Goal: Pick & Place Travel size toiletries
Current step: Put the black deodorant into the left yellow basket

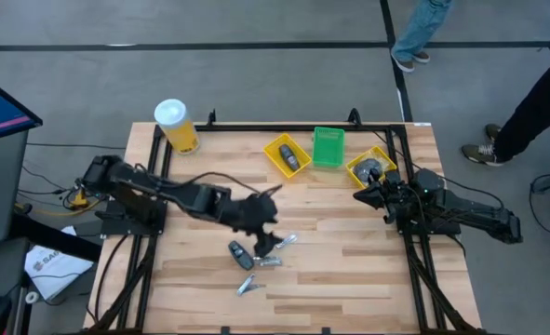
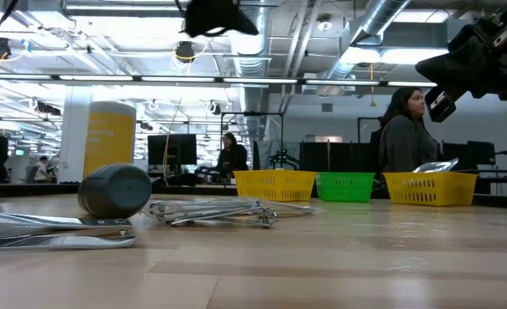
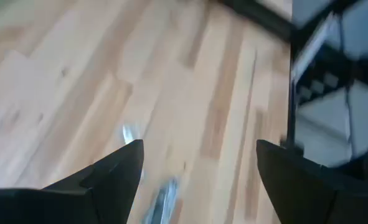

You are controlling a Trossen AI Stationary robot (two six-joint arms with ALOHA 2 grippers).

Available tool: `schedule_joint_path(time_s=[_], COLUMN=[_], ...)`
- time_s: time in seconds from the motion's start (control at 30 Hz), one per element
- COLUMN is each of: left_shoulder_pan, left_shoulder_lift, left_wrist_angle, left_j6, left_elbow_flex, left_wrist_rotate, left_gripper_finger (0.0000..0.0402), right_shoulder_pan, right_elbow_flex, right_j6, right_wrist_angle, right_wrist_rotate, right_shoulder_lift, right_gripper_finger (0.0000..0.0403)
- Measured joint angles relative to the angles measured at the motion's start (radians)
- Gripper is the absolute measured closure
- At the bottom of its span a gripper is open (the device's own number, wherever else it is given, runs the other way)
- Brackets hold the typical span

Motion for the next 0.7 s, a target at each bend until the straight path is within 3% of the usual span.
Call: schedule_joint_path(time_s=[0.23,0.7], left_shoulder_pan=[-0.128,-0.175], left_shoulder_lift=[0.009,0.032], left_wrist_angle=[-0.094,-0.207], left_j6=[0.274,0.273], left_elbow_flex=[0.001,0.001], left_wrist_rotate=[-0.003,-0.015], left_gripper_finger=[0.0101,0.0101], right_shoulder_pan=[0.0,0.0], right_elbow_flex=[0.0,0.0], right_j6=[0.0,0.0], right_wrist_angle=[-0.001,-0.002], right_wrist_rotate=[0.0,0.0], right_shoulder_lift=[0.0,0.0], right_gripper_finger=[0.0403,0.0403])
